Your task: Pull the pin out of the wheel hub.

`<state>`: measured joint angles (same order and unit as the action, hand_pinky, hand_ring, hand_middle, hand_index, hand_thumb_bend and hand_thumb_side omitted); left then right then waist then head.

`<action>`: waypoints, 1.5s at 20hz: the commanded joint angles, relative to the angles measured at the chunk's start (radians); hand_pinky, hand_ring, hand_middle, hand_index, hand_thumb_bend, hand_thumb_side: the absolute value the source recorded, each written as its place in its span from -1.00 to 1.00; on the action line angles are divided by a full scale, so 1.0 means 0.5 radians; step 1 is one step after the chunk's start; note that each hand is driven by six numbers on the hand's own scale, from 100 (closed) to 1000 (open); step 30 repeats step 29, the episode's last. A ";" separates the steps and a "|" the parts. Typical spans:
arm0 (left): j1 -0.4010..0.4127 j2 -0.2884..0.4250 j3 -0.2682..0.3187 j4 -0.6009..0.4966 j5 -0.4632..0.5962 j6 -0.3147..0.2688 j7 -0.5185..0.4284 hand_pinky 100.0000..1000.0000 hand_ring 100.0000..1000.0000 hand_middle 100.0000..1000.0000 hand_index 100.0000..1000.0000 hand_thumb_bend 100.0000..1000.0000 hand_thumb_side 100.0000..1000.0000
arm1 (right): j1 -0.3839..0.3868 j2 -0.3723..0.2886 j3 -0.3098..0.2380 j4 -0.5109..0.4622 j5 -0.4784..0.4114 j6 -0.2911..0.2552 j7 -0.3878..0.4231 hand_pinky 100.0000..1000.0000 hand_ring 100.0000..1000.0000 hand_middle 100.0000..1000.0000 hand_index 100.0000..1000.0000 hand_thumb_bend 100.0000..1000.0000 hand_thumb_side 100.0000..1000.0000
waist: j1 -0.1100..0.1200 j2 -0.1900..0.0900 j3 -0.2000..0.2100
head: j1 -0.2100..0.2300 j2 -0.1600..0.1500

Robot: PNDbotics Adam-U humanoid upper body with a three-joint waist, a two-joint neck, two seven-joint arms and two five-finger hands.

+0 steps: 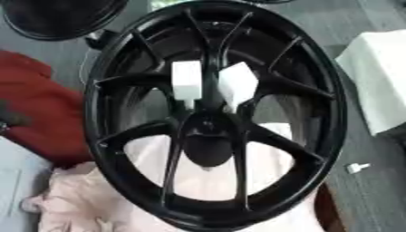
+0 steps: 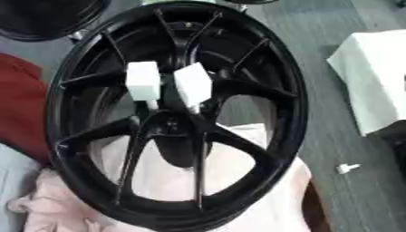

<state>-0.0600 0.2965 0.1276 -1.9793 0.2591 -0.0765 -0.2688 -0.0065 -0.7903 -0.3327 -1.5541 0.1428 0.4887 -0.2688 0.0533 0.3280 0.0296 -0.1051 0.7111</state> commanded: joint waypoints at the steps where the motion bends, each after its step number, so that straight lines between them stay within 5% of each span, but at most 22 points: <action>1: -0.023 0.026 0.005 -0.041 0.000 -0.010 -0.013 0.36 0.16 -0.09 0.36 -1.00 0.51 | 0.047 -0.021 -0.190 0.143 0.080 0.059 -0.104 0.80 1.00 0.32 0.46 -1.00 -0.80 | 0.017 0.007 0.017 | -0.025 -0.038; 2: -0.030 0.026 0.000 -0.041 0.001 -0.010 -0.017 0.36 0.16 -0.09 0.36 -1.00 0.51 | 0.078 -0.011 -0.241 0.192 0.074 0.045 -0.135 0.85 1.00 0.67 0.71 -1.00 -0.77 | 0.017 0.013 0.032 | -0.036 -0.042; 4: -0.042 0.027 -0.009 -0.041 0.005 -0.010 -0.025 0.36 0.16 -0.09 0.36 -1.00 0.52 | 0.131 0.013 -0.345 0.251 0.049 -0.007 -0.200 0.96 1.00 1.00 0.91 -1.00 -0.87 | 0.019 0.023 0.057 | -0.052 -0.049; 6: -0.051 0.028 -0.016 -0.041 0.008 -0.009 -0.033 0.36 0.16 -0.09 0.36 -1.00 0.52 | 0.172 0.040 -0.416 0.252 0.012 -0.067 -0.263 1.00 1.00 1.00 0.94 -1.00 -1.00 | 0.020 0.030 0.074 | -0.064 -0.054; 8: -0.055 0.029 -0.018 -0.041 0.010 -0.006 -0.036 0.36 0.16 -0.09 0.36 -1.00 0.52 | 0.196 0.054 -0.435 0.264 -0.026 -0.124 -0.321 1.00 1.00 1.00 0.89 -1.00 -0.67 | 0.021 0.031 0.077 | -0.064 -0.055; 10: -0.058 0.029 -0.020 -0.041 0.011 -0.004 -0.039 0.36 0.16 -0.09 0.36 -1.00 0.52 | 0.208 0.056 -0.453 0.313 -0.071 -0.181 -0.378 1.00 1.00 1.00 0.86 -1.00 -0.60 | 0.020 0.029 0.075 | -0.064 -0.056; 15: -0.056 0.029 -0.017 -0.041 0.009 0.004 -0.041 0.36 0.17 -0.09 0.36 -1.00 0.52 | 0.199 0.055 -0.485 0.406 -0.218 -0.286 -0.529 0.89 1.00 0.90 0.80 -1.00 -0.84 | 0.014 0.022 0.059 | -0.052 -0.062; 16: -0.057 0.029 -0.018 -0.041 0.010 0.004 -0.040 0.36 0.17 -0.09 0.36 -1.00 0.52 | 0.187 0.054 -0.479 0.377 -0.251 -0.310 -0.563 0.87 1.00 0.86 0.76 -1.00 -0.22 | 0.014 0.021 0.058 | -0.051 -0.062; 17: -0.058 0.029 -0.019 -0.041 0.011 0.005 -0.041 0.36 0.17 -0.09 0.36 -1.00 0.52 | 0.170 0.047 -0.459 0.334 -0.286 -0.340 -0.598 0.85 1.00 0.81 0.73 -1.00 -0.09 | 0.013 0.019 0.058 | -0.050 -0.061; 21: -0.064 0.030 -0.029 -0.041 0.020 0.006 -0.050 0.36 0.17 -0.08 0.36 -1.00 0.50 | 0.033 -0.036 -0.313 0.146 -0.321 -0.459 -0.661 0.79 1.00 0.70 0.69 -1.00 -0.12 | 0.012 0.008 0.074 | -0.069 -0.055; 25: -0.070 0.027 -0.043 -0.041 0.033 0.013 -0.066 0.36 0.17 -0.08 0.36 -1.00 0.50 | -0.170 -0.106 -0.163 -0.061 -0.335 -0.587 -0.555 0.74 1.00 0.69 0.68 -1.00 -0.05 | 0.013 -0.005 0.101 | -0.098 -0.058; 30: -0.072 0.027 -0.038 -0.041 0.040 0.007 -0.066 0.36 0.17 -0.08 0.36 -1.00 0.49 | -0.354 -0.079 -0.102 -0.268 -0.454 -0.714 -0.462 0.75 1.00 0.67 0.65 -1.00 -0.04 | 0.016 -0.006 0.118 | -0.086 -0.074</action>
